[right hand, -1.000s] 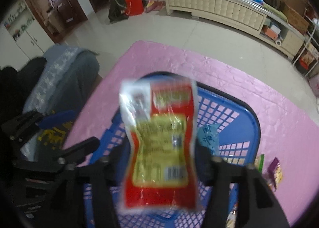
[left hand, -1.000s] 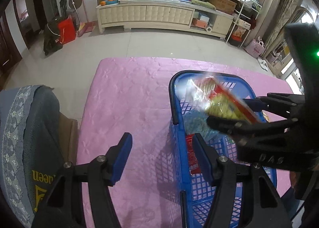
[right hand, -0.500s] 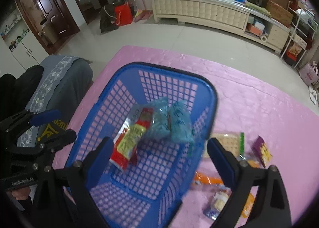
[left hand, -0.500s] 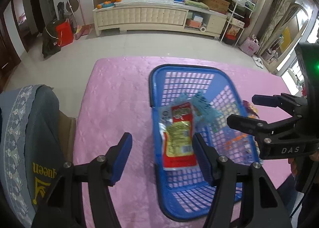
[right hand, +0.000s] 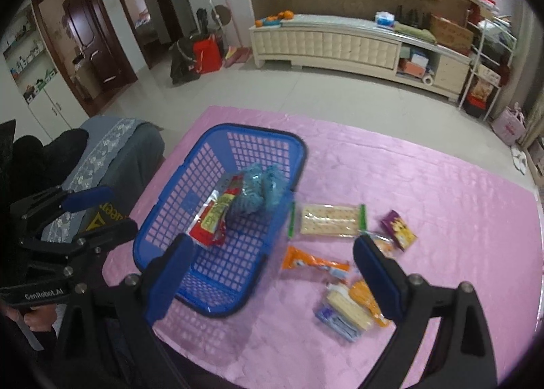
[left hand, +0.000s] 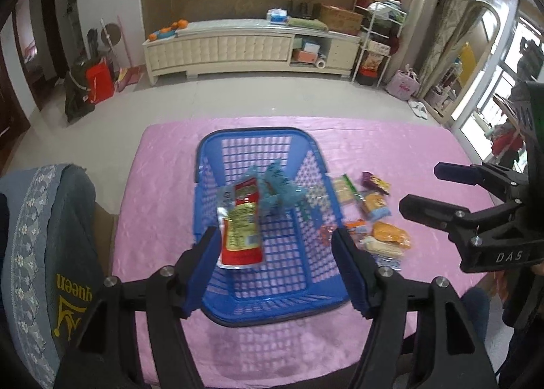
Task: Organize snacks
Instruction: 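Withdraw both grippers from the basket back toward the snack pile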
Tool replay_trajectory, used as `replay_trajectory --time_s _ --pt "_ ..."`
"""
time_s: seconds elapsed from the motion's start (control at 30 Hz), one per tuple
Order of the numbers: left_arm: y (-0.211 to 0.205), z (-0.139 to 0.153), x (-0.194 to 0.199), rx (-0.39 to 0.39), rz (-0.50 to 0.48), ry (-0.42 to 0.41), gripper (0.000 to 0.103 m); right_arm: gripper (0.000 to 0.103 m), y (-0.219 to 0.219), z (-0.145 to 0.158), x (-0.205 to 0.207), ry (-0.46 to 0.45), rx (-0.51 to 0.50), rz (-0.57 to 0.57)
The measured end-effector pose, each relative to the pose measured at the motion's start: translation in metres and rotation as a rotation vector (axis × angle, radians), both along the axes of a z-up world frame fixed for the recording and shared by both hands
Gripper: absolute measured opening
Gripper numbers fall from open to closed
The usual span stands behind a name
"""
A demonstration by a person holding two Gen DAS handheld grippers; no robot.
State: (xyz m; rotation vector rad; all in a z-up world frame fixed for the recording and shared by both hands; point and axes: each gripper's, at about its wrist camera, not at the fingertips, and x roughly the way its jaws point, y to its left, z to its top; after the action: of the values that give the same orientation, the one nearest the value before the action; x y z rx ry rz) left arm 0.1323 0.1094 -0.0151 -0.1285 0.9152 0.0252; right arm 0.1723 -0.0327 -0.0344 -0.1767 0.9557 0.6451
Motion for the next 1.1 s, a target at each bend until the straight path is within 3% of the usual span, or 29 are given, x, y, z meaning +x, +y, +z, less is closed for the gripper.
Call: replay_trajectory --time_s 0.13,0.43,1.1 --pt "-0.023 0.006 -0.007 -0.003 -0.020 -0.018 0.072 0.099 -0.025 0.004 -0.009 -0.009 0.012 -0.018" --pt "-0.079 -0.002 -0.015 -0.001 -0.078 -0.013 0.072 0.099 -0.080 -0.004 -0.023 -0.006 0.029 -0.068" --pt "-0.161 -0.081 0.002 0.005 -0.113 0.132 0.072 0.099 -0.149 -0.082 -0.005 0.121 -0.015 -0.027"
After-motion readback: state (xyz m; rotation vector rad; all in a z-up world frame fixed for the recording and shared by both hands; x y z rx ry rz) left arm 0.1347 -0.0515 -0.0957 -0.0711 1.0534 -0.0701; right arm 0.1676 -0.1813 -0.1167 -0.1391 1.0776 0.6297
